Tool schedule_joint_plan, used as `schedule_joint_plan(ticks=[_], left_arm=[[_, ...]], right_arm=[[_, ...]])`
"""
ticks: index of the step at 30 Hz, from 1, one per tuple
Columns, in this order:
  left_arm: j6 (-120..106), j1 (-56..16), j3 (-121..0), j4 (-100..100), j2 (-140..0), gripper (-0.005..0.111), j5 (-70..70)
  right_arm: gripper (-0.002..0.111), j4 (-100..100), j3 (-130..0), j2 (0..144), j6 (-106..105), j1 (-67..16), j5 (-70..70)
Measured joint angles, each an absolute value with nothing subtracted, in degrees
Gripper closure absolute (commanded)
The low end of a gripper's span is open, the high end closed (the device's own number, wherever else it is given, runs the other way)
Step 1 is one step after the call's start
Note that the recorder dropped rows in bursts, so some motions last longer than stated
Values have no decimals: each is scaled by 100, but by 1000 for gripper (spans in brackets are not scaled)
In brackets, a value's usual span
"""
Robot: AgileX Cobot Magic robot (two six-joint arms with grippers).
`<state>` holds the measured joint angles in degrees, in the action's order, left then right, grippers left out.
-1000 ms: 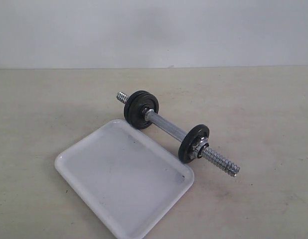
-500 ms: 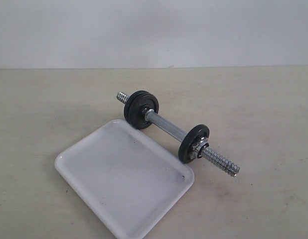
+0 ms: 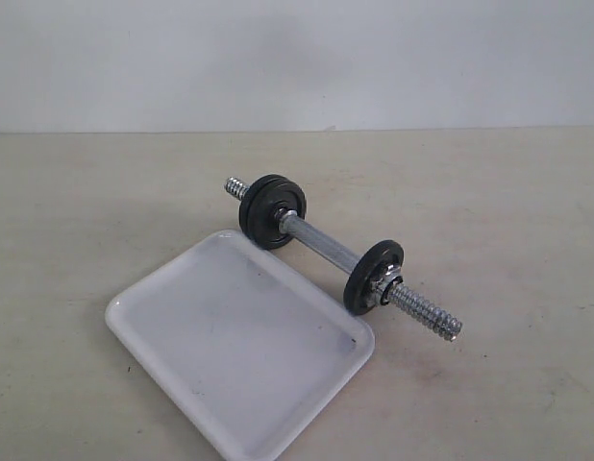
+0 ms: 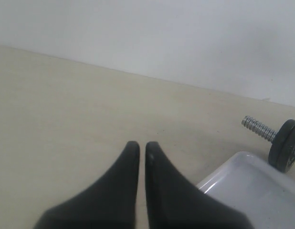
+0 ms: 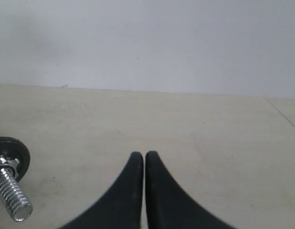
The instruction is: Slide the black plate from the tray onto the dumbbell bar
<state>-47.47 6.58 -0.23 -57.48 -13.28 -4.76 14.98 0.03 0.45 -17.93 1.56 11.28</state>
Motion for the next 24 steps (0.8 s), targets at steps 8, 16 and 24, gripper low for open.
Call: schedule_joint_plan(ticks=[8, 16, 24], left_arm=[[-4747, 658, -23, -5748, -1328, 102, -476], [-4747, 658, -23, -5748, -1328, 102, -476], [-4747, 658, -23, -5748, -1328, 102, -476]], right_arm=[[108, 1333, 3, 31, -1793, 156, 1478], [108, 1271, 3, 31, -1449, 156, 1969], [108, 1079, 3, 31, -1255, 156, 1981]])
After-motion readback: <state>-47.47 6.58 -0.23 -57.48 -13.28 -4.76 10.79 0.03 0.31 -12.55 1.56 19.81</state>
